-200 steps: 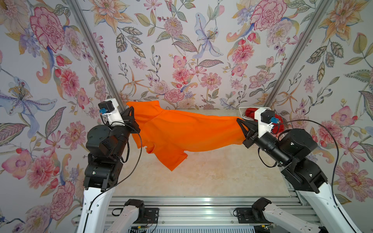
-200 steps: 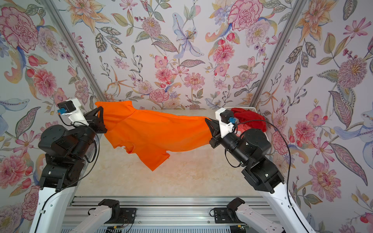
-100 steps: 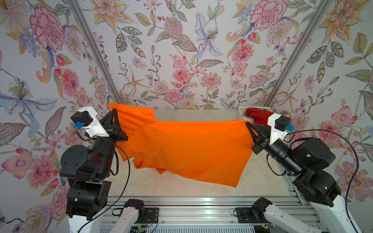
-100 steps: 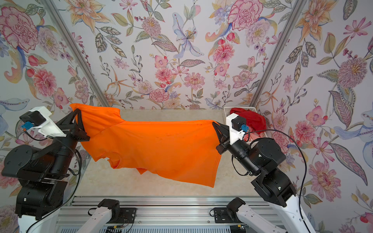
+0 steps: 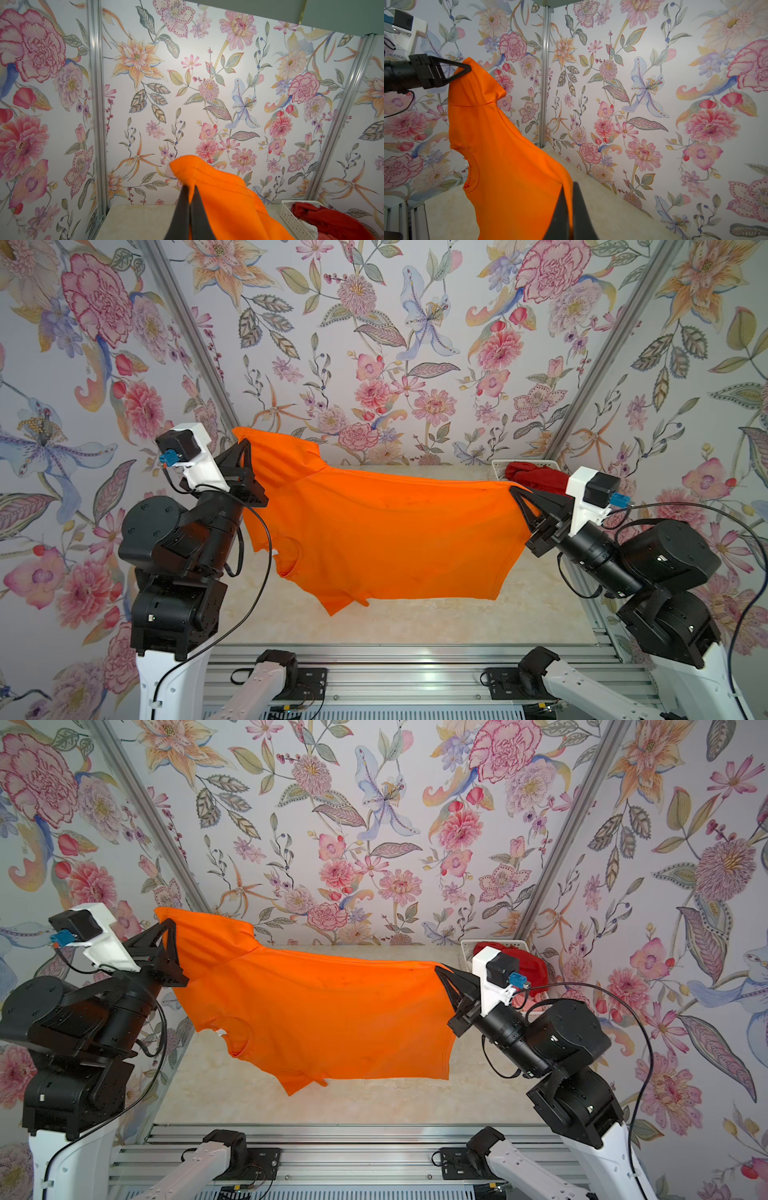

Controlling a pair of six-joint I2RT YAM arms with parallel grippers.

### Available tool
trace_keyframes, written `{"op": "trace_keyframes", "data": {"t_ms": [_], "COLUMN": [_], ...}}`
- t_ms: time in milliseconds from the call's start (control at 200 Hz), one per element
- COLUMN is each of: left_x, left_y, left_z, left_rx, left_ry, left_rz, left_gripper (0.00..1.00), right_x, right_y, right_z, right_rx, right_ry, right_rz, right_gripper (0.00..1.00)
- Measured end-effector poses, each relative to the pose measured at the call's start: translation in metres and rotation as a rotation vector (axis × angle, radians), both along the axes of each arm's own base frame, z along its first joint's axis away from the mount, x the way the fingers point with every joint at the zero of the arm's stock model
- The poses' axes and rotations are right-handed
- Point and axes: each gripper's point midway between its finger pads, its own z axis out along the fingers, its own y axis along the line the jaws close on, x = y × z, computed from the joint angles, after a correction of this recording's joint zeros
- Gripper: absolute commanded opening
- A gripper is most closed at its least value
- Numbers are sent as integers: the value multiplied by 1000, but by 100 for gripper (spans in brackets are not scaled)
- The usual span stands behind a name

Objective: Fold and stack t-shirts
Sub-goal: Flatten out the T-shirt at the center of the board.

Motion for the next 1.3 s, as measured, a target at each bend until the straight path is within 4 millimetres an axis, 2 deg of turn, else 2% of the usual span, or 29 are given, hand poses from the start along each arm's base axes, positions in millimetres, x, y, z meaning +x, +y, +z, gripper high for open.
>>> {"op": "trace_keyframes", "data": {"t_ms": [230, 305, 415, 505, 575, 640, 740, 850, 950, 1030, 1100, 1235, 1300], "left_x": [-82, -98, -111, -111, -101, -82, -33, 40, 106, 157, 193, 257, 289], "left_y": [-1, 0, 1, 2, 0, -3, -7, -13, -19, -19, -13, -3, 0], "left_z": [37, 47, 58, 62, 63, 59, 41, -10, -82, -152, -211, -319, -360], "left_rx": [-4, -6, -7, -13, -22, -35, -55, -61, -49, -24, 5, 75, 106], "left_ry": [-178, -213, -244, -243, -225, -186, -82, 102, 307, 489, 632, 874, 954], "left_rz": [-68, -79, -72, -63, -71, -88, -106, -103, -65, -5, 63, 179, 215], "left_gripper": [0, 0, 0, 0, 0, 0, 0, 0, 0, 0, 0, 0, 0], "right_x": [-73, -84, -84, -75, -61, -41, 3, 61, 111, 156, 189, 258, 294], "right_y": [-33, -39, -42, -41, -37, -31, -16, 4, 20, 31, 36, 31, 26], "right_z": [34, 40, 44, 44, 45, 42, 28, -6, -53, -108, -155, -245, -281], "right_rx": [111, 128, 140, 137, 136, 129, 99, 36, -35, -109, -165, -246, -276], "right_ry": [-130, -148, -149, -125, -97, -54, 36, 162, 283, 407, 512, 709, 785], "right_rz": [103, 116, 99, 77, 53, 21, -42, -132, -216, -289, -340, -442, -494], "right_gripper": [0, 0, 0, 0, 0, 0, 0, 0, 0, 0, 0, 0, 0]}}
